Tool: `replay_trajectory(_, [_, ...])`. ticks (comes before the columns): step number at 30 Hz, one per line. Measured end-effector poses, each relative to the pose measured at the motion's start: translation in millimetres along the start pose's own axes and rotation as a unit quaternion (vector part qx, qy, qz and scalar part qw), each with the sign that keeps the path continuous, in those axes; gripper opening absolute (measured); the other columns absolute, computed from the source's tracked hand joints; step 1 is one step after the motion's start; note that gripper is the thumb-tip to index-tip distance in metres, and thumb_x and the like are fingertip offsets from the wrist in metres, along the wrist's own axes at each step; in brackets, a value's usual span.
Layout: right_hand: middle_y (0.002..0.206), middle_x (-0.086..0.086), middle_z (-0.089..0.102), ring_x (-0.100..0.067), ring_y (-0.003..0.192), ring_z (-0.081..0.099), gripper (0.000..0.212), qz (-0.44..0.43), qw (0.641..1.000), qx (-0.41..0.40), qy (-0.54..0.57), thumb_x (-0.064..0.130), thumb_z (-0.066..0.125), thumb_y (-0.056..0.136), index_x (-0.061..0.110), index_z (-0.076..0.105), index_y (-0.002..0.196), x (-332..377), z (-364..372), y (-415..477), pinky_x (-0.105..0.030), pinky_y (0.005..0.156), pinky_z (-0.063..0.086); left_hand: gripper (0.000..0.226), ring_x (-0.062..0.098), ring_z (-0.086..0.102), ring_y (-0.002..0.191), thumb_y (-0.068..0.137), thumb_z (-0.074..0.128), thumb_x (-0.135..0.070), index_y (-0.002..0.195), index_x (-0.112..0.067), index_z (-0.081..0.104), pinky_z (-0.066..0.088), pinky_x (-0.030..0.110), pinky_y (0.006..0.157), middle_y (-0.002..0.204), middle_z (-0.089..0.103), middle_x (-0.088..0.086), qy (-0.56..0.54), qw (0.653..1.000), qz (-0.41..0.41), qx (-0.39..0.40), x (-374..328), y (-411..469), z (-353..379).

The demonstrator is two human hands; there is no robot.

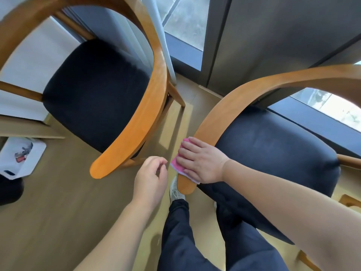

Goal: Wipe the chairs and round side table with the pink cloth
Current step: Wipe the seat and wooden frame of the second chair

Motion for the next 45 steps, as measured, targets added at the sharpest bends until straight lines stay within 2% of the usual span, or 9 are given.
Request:
replay_trajectory(6, [0.121,-0.008,0.059,-0.033,0.116,0.049,0.040,0.047,0.999,-0.004,-0.014,0.040,0.033,0.101,0.016,0.058,0.121,-42.0,-13.6,0.0,-0.049,0.114,0.025,0.016,0.006,0.055,0.095,0.092,0.054,-0.009,0.102,-0.014,0.064,0.051,0.026,0.081,0.100,0.059,-0.010,0.035,0.997,0.061,-0.027,-12.2,6.6,16.5])
replay_trajectory(18, [0.112,-0.006,0.062,-0.029,0.106,0.053,0.048,0.230,0.970,-0.067,-0.039,0.043,0.024,0.100,0.017,0.060,0.117,-145.9,-40.9,-27.6,-0.048,0.109,0.031,0.029,0.017,0.051,0.113,0.092,0.047,-0.033,0.114,-0.019,0.059,0.048,0.041,0.097,0.120,0.057,0.000,0.108,0.975,0.181,-0.067,-76.8,63.3,82.7])
replay_trajectory(23, [0.118,-0.005,0.061,-0.030,0.109,0.054,0.050,0.230,0.969,-0.071,-0.057,0.044,0.021,0.100,0.018,0.058,0.123,-155.3,-36.0,-31.9,-0.050,0.111,0.029,0.048,0.023,0.040,0.135,0.095,0.038,-0.039,0.136,-0.017,0.048,0.032,0.041,0.109,0.143,0.047,0.004,0.220,0.939,0.262,-0.029,-77.4,72.0,97.5])
replay_trajectory(28, [0.143,-0.007,0.051,-0.037,0.131,0.045,0.051,0.179,0.978,-0.061,-0.091,0.041,0.023,0.101,0.017,0.051,0.137,-157.2,-33.1,-36.1,-0.051,0.115,0.010,0.049,0.020,0.029,0.140,0.097,0.030,-0.036,0.139,-0.017,0.046,0.020,0.043,0.113,0.148,0.040,0.002,0.246,0.923,0.296,-0.012,-74.1,73.8,101.6])
replay_trajectory(31, [0.132,-0.007,0.059,-0.033,0.131,0.045,0.047,0.145,0.982,-0.066,-0.096,0.038,0.027,0.102,0.015,0.059,0.127,-161.9,-32.4,-38.3,-0.047,0.118,0.006,0.051,0.019,0.029,0.140,0.099,0.022,-0.038,0.139,-0.018,0.046,0.021,0.045,0.112,0.148,0.039,0.002,0.245,0.925,0.290,-0.007,-73.7,75.3,102.5])
replay_trajectory(35, [0.112,-0.004,0.064,-0.026,0.104,0.056,0.048,0.181,0.976,-0.109,-0.054,0.039,0.023,0.102,0.014,0.061,0.118,-168.8,-36.0,-40.2,-0.043,0.103,0.038,0.049,0.018,0.029,0.139,0.096,0.030,-0.036,0.138,-0.019,0.048,0.022,0.046,0.110,0.147,0.041,0.001,0.248,0.923,0.294,-0.018,-73.5,75.4,101.7])
replay_trajectory(37, [0.099,-0.004,0.063,-0.026,0.091,0.056,0.051,0.246,0.958,-0.137,-0.050,0.040,0.019,0.102,0.014,0.062,0.108,-181.5,-39.6,-50.8,-0.041,0.091,0.042,0.047,0.017,0.029,0.138,0.095,0.034,-0.034,0.137,-0.019,0.049,0.022,0.048,0.109,0.146,0.043,0.001,0.248,0.922,0.297,-0.026,-74.1,75.1,101.7])
replay_trajectory(41, [0.074,-0.003,0.055,-0.028,0.068,0.050,0.044,0.345,0.921,-0.162,-0.081,0.038,0.024,0.100,0.015,0.056,0.080,-218.2,-42.6,-77.6,-0.036,0.069,0.035,0.046,0.015,0.028,0.138,0.094,0.035,-0.033,0.136,-0.019,0.050,0.022,0.048,0.109,0.145,0.043,-0.001,0.253,0.921,0.293,-0.035,-75.7,75.1,102.4])
replay_trajectory(45, [0.066,-0.001,0.045,-0.025,0.058,0.037,0.033,0.367,0.911,-0.138,-0.127,0.035,0.029,0.097,0.020,0.040,0.070,-234.7,-45.3,-90.1,-0.034,0.062,0.025,0.046,0.014,0.027,0.138,0.094,0.035,-0.033,0.137,-0.022,0.049,0.021,0.047,0.110,0.147,0.036,-0.005,0.254,0.923,0.287,-0.037,-74.0,75.0,103.2])
Point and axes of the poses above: each hand's wrist, its own y-axis towards the middle knuckle, its own z-axis out of the palm, x = y × z, the point moved 1 cm from there along y, towards the middle knuckle
